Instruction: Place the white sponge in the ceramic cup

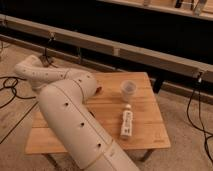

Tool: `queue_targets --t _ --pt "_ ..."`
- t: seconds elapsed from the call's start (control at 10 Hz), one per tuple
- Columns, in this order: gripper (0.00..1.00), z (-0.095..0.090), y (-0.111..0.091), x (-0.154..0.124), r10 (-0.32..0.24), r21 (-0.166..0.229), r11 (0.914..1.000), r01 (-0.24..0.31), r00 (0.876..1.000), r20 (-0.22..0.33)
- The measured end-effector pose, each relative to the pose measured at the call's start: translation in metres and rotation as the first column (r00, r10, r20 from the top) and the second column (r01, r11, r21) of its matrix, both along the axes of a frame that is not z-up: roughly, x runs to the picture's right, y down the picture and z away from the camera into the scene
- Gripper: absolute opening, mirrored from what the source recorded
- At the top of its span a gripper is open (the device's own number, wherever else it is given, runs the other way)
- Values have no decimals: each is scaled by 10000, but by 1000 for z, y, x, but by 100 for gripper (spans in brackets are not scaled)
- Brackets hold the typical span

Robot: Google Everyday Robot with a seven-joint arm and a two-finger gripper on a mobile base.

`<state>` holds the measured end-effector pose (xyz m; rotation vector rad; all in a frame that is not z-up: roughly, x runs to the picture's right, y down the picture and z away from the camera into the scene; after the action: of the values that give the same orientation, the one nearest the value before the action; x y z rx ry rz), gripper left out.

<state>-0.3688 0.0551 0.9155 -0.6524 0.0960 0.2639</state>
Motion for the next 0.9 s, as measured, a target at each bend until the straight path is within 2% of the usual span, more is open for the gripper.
queue_targets --t 0.9 --pt "65 28 7 -11 -151 -137 9998 150 9999 -65"
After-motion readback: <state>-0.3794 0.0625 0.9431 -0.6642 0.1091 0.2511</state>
